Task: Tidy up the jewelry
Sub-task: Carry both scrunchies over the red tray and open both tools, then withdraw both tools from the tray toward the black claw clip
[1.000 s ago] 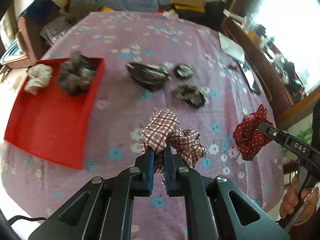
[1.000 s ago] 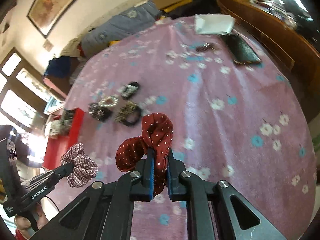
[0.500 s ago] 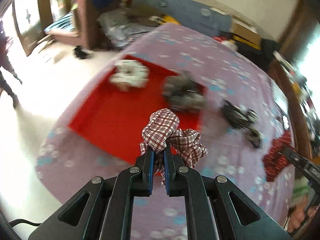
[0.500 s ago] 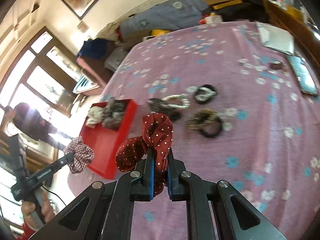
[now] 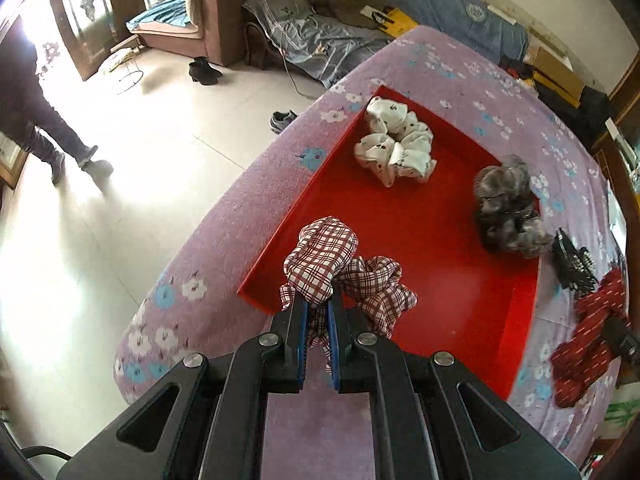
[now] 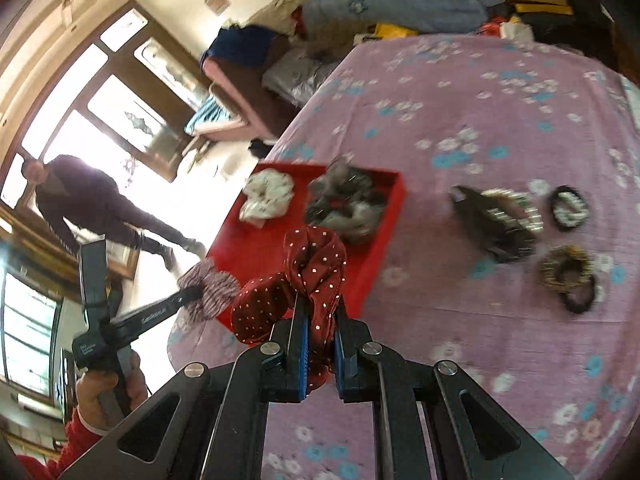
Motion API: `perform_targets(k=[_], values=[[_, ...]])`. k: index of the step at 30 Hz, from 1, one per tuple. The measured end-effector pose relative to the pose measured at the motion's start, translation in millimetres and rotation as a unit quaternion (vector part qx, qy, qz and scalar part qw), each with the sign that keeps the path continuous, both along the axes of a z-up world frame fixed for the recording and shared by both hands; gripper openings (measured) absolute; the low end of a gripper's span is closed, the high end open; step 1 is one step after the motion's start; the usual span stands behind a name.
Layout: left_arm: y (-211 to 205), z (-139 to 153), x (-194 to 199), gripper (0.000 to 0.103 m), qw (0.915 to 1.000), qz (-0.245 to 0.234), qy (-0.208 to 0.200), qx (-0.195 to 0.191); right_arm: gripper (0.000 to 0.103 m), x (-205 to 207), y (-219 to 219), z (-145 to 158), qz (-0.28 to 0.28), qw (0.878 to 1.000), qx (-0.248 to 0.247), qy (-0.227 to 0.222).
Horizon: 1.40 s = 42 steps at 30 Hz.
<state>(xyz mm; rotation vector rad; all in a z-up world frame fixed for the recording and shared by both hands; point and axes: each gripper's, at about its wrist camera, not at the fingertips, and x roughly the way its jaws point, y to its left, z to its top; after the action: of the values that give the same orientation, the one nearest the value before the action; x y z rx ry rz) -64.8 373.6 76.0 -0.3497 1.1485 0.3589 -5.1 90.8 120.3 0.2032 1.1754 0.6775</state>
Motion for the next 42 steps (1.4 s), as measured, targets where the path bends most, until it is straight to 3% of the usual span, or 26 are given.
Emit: perform_targets(k=[11,18,22,30,34,42], values=[[11,-25,25,0.010,0.9985,-0.023,0.042,0.026,0.012,-7,58,-55,0.028,0.997,-0.076,0.013],[14,-14,22,0.017,0.9991,-0.022,0.031,0.017,0.014,-18,74,-71,0.045,0.992,-0.119,0.018],[18,7,11,0.039,0.9998,-0.008,0.008,0.016,0.015,-26,77,-70,0.045,0.988,-0.147,-0.002],[27,46,7,0.045,0.9987,0.025,-0.038,0.025,0.055,-42,59,-38,0.023,0.990,-0.122,-0.061],[10,53,10,0.045,0.9983,0.015,-0.046,0.031,0.060,-55,41,-27,-0.005,0.990,-0.104,-0.090],[-54,46,13,0.045,0.9980,-0.040,-0.031,0.037,0.060,-51,-17,-22,-0.072,0.990,-0.087,-0.080]])
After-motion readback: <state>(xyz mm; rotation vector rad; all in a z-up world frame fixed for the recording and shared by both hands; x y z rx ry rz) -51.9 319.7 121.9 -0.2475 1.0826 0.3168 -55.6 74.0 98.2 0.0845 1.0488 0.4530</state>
